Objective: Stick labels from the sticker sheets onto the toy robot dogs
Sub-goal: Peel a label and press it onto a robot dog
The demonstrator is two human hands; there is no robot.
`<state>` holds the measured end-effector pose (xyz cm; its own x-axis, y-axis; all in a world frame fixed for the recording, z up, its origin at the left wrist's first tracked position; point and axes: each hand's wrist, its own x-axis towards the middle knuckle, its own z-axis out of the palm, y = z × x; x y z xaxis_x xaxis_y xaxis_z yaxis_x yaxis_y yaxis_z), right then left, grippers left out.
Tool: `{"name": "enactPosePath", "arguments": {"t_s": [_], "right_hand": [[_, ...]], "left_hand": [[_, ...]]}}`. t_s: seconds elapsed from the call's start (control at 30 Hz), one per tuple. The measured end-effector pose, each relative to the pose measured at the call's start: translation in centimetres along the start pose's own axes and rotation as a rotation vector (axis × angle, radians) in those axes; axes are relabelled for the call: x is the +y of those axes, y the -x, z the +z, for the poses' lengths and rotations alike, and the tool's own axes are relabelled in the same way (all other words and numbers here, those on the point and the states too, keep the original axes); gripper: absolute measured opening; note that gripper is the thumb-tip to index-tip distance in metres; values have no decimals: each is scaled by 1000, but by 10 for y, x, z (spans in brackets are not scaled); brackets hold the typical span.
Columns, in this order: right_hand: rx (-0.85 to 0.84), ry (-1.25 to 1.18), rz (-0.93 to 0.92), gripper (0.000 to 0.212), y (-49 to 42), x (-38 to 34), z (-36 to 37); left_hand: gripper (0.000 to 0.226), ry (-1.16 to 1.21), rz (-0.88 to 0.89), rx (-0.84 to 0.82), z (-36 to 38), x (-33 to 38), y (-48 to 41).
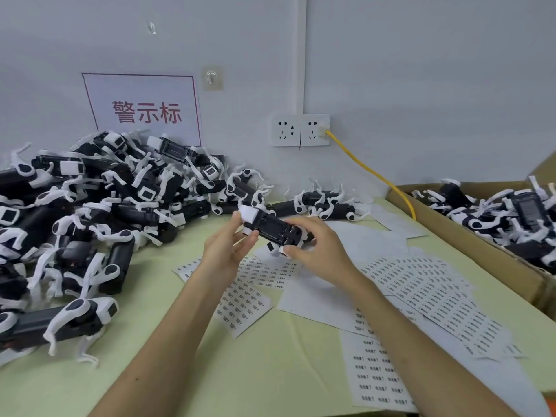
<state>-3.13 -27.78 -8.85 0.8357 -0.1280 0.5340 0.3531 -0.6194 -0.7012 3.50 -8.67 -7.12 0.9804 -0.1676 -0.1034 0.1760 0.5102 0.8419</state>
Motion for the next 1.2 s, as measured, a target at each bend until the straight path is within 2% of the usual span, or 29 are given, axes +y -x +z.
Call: {"name": "enactPosePath", "arguments": {"t_s": [0.07, 0.13, 0.23, 0.43, 0.53, 0.6, 0.7, 0.87, 1.03, 1.2], "right_hand": [[4, -55, 30, 43, 0, -2, -3], [20, -158, 79, 34, -2, -5, -7], [25, -284, 120, 32, -2, -9, -11], [87, -339, 76, 38, 1, -14, -7], [181, -292, 40, 38, 1, -16, -6], [213, -277, 63, 40, 0, -14, -8], [171, -321, 75, 37, 0, -14, -10], [58, -376, 56, 36, 6, -22, -1], [99, -377, 87, 25, 5, -26, -1], [107, -386, 62, 33, 3, -30, -5]], "left_hand": [[29, -96, 26, -83, -6, 2, 2], [24, -295, 113, -136, -8, 5, 5], [21, -465, 226, -125, -6, 4, 8], [34, -373, 320, -107, 1, -3, 13], [20, -336, 356, -58, 9, -9, 18], [16, -339, 314, -120, 13, -11, 22], [29, -392, 235, -259, 21, -16, 29], [44, -320, 70, -352, 24, -22, 32], [40, -344, 118, -378, 21, -24, 32], [32, -405, 181, -427, 24, -26, 37]]}}
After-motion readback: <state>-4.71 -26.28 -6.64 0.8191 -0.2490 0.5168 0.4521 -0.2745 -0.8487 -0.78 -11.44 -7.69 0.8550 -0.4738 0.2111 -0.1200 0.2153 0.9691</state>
